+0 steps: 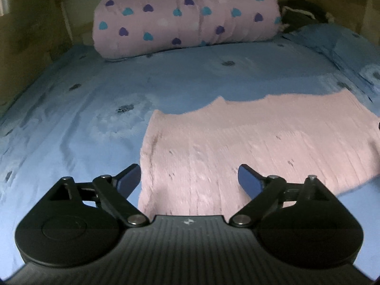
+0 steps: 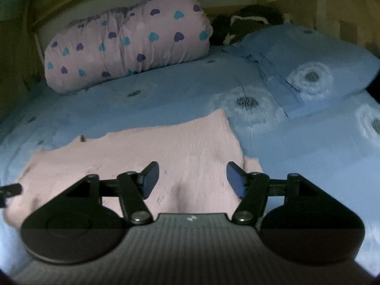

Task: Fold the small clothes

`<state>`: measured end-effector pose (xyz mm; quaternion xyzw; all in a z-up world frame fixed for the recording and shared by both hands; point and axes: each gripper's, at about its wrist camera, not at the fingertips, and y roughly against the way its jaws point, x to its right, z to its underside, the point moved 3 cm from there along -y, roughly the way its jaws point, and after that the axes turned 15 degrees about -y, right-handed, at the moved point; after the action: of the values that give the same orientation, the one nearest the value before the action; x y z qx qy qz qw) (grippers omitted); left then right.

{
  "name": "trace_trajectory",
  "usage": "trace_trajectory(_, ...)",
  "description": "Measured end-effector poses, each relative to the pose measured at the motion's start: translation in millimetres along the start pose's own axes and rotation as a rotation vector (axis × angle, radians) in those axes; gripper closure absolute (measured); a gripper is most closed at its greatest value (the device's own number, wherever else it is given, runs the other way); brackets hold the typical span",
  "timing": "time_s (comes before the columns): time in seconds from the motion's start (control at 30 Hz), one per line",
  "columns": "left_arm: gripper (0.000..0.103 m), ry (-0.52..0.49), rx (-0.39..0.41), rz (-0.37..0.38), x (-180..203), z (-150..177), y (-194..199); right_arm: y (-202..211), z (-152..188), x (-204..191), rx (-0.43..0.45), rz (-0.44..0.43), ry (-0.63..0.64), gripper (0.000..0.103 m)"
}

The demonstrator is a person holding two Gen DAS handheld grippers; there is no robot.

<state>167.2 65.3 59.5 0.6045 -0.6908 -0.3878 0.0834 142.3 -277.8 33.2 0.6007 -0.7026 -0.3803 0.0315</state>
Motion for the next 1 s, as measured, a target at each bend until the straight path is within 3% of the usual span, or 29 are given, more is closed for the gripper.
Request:
trace_trajectory(0.33, 0.010, 0.015, -0.053, 0.045, -0.5, 18.8, -11.2, 40.0, 28.8, 26.6, -0.024, 0.056, -0.181, 0.036)
trace_trajectory(0.7, 0.009, 0.093, -0.071, 0.059, -20.9, 29.8, -17.5, 12.8, 56.0, 26.0, -0.073, 0.045, -0.351, 0.036)
trace_trajectory(1.0, 0.008, 0.131, -0.070, 0.057, -24.6, 28.7, -25.4, -7.3, 59.9, 29.6, -0.022, -0.019, -0.479, 0.031)
